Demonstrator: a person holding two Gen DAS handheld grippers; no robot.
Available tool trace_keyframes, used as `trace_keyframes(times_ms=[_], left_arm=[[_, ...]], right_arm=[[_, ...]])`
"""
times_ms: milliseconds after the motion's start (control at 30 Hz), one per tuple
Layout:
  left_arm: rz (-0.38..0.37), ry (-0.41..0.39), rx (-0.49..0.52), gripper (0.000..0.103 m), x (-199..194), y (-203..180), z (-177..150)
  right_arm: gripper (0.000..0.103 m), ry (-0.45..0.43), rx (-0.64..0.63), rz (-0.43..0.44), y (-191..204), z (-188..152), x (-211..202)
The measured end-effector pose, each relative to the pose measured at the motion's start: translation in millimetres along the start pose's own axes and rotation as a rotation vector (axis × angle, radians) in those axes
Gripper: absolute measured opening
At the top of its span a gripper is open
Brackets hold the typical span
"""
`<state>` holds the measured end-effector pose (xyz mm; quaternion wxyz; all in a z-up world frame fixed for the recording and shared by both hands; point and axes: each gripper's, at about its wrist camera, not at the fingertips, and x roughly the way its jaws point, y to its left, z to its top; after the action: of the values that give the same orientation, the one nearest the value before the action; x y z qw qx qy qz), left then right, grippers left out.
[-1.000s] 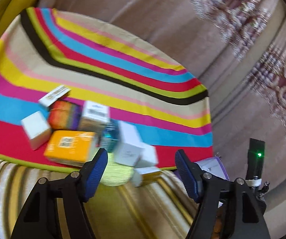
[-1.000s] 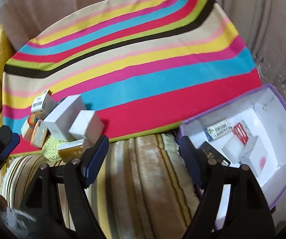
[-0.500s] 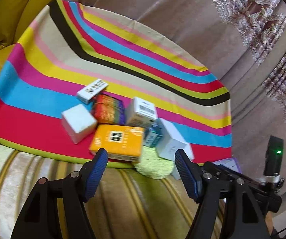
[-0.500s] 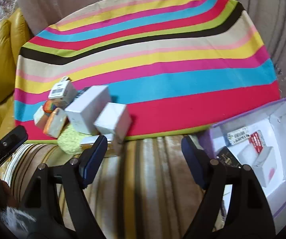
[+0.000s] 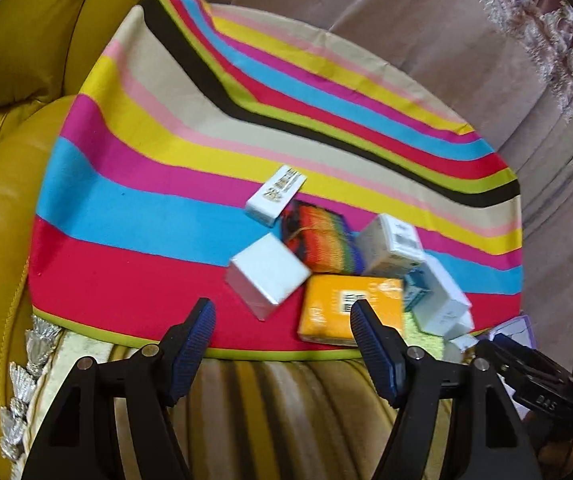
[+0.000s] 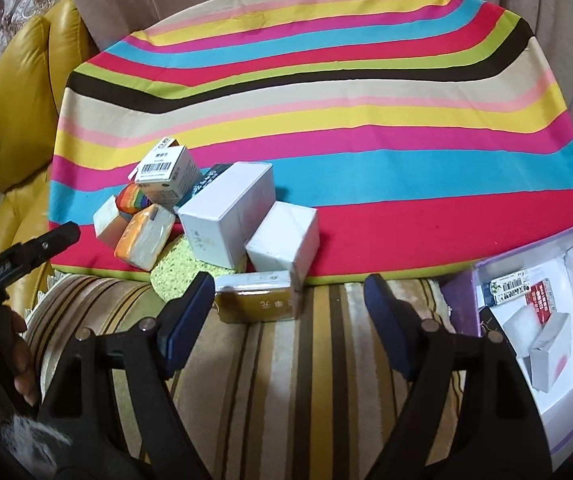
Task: Organize objects
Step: 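Grasp the gold labelled box with right tool while left tool grasps the white square box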
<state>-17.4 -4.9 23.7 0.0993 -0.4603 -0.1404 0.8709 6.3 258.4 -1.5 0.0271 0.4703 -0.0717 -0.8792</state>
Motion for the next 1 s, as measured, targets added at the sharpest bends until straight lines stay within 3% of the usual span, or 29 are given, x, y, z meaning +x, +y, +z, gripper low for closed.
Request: trace_keyframes(times_ms=[133,400,500,767,1000], left_arm=[[0.015,0.044,0.047,0.071,11,-5,4],[0.132,0.098,0.241,0.071,25,-7,22],[0.109,0.152,0.300,0.071,37,-9,24],[0.108,0.182,0.373,0.070,51,-15,23],[0.099,0.183,0.408,0.054,56,-21,21]], right_arm=[[0.080,0.019,-0.009,0.003,3,-2,4],[0.080,0.052,-0.034,-0.013,9,-3,10],[0.080,0.065,-0.033,-0.019,9,-2,14],[0.080,0.101,-0.048,-0.021,11,-2,20],[0.079,0.114,-0.060,-0.027,11,-1,26]])
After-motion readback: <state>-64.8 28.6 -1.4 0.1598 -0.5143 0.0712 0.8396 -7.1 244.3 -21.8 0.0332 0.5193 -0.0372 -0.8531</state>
